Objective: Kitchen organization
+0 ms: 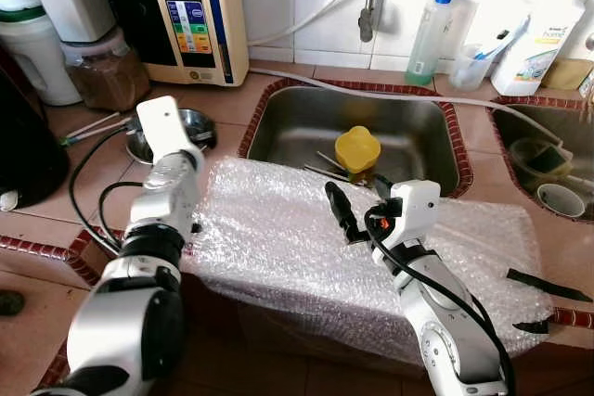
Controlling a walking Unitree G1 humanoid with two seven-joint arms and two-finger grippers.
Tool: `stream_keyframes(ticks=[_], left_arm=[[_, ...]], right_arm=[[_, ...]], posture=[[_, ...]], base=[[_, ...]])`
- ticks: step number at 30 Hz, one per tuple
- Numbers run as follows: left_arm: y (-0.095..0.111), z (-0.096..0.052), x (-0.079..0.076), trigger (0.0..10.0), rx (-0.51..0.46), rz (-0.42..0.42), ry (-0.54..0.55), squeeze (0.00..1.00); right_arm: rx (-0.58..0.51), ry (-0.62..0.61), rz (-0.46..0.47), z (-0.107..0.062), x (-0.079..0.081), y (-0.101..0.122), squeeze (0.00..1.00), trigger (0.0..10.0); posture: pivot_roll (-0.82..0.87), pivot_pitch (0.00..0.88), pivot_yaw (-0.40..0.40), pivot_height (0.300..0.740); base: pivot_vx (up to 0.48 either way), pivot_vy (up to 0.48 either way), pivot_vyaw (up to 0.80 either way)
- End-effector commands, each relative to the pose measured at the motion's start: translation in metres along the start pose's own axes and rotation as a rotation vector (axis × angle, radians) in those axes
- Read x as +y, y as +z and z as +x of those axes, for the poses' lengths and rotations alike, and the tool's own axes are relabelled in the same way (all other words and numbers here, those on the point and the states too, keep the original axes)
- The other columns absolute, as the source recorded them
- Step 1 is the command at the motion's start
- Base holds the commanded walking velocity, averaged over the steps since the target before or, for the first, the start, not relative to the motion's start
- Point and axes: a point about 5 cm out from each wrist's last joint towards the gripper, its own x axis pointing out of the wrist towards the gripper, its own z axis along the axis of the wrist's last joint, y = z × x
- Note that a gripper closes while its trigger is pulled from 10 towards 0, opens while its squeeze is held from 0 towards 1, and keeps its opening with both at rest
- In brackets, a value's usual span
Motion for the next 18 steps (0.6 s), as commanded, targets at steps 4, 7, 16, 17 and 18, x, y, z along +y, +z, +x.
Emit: stream_keyframes(ticks=[4,7,16,17,18], left_arm=[[0.004,0.003,0.011,10.0,0.003,-0.017,0.071,0.00],[0.000,0.004,0.022,10.0,0.015,-0.027,0.106,0.00],[0.005,0.007,0.024,10.0,0.044,-0.089,0.131,0.00],[0.006,0.007,0.023,10.0,0.047,-0.097,0.131,0.00],[0.007,0.008,0.024,10.0,0.046,-0.098,0.134,0.00]], right_arm=[[-0.008,0.004,-0.010,0.001,-0.001,0.007,0.00,10.0],[-0.007,0.003,-0.009,0.001,0.000,0.009,0.00,10.0],[-0.002,0.002,-0.011,0.000,0.004,0.009,0.00,10.0],[-0.001,0.005,-0.013,0.000,0.005,0.009,0.00,10.0],[-0.001,0.005,-0.013,-0.001,0.006,0.009,0.00,10.0]], posture=[[-0.02,0.000,0.064,0.740],[-0.03,0.000,0.071,0.740],[-0.04,0.000,0.085,0.740],[-0.05,0.000,0.087,0.740],[-0.05,0.000,0.087,0.740]], base=[[0.000,0.000,0.00],[0.000,0.000,0.00],[0.000,0.000,0.00],[0.000,0.000,0.00],[0.000,0.000,0.00]])
